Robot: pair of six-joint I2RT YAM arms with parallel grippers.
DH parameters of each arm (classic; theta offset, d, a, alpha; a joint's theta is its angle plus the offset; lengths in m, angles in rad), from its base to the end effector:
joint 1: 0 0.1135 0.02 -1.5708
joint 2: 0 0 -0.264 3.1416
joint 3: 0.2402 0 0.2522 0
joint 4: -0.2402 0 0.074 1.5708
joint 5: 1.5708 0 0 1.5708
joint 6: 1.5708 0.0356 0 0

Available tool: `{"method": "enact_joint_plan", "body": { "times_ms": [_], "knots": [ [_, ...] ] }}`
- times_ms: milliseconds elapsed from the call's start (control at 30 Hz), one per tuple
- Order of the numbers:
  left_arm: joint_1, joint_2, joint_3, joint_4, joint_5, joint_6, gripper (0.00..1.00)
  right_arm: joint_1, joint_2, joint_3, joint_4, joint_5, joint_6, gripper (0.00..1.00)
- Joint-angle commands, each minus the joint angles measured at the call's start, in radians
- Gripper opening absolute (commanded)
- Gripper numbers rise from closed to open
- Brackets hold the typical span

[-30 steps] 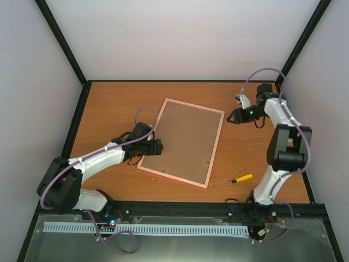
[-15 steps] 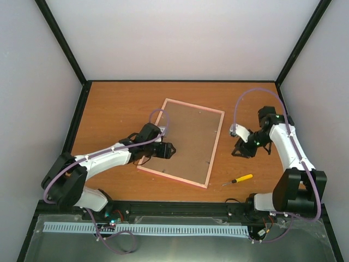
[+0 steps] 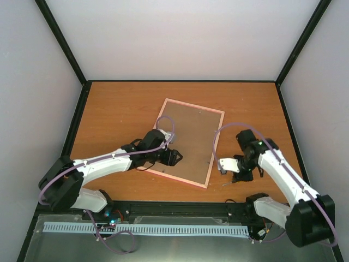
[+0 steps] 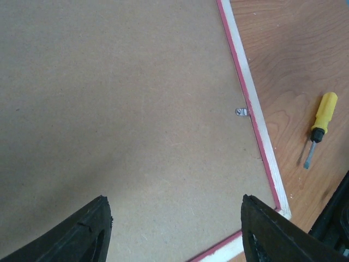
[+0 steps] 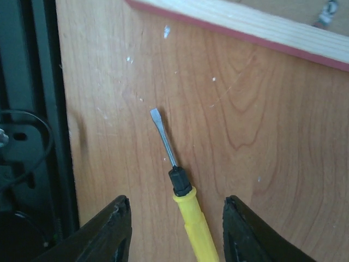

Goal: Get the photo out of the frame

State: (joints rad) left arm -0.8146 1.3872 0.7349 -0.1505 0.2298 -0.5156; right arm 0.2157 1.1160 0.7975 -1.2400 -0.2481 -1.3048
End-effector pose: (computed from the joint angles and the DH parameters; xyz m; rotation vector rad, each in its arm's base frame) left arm 0.1851 -0.2081 0.1939 0.4950 2.4918 -0.8633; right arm 0.1513 0.0421 0.2224 -2.0599 2.1629 0.3090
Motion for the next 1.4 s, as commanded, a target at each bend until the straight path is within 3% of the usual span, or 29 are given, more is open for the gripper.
{"method": "enact_joint_plan", "body": {
  "times_ms": [0, 367, 667, 1200, 1367],
  "knots": [
    [-0.004, -0.076, -0.040, 0.053, -0.023, -0.036, 0.65, 0.120, -0.101, -0.106, 0.170, 0.168, 0.003, 0.47],
    [-0.005, -0.153, -0.098, 0.077, -0.066, -0.098, 0.65, 0.242, -0.047, -0.253, 0.330, 0.307, 0.030, 0.42],
    [-0.005, -0.137, -0.096, 0.067, -0.095, -0.084, 0.65, 0.258, 0.001, -0.283, 0.350, 0.306, 0.045, 0.32],
    [-0.004, -0.126, -0.093, 0.066, -0.099, -0.058, 0.65, 0.258, 0.055, -0.282, 0.355, 0.300, 0.113, 0.30],
    [-0.004, -0.137, -0.094, 0.065, -0.121, -0.051, 0.65, 0.258, 0.061, -0.246, 0.332, 0.286, 0.132, 0.12]
  ]
}}
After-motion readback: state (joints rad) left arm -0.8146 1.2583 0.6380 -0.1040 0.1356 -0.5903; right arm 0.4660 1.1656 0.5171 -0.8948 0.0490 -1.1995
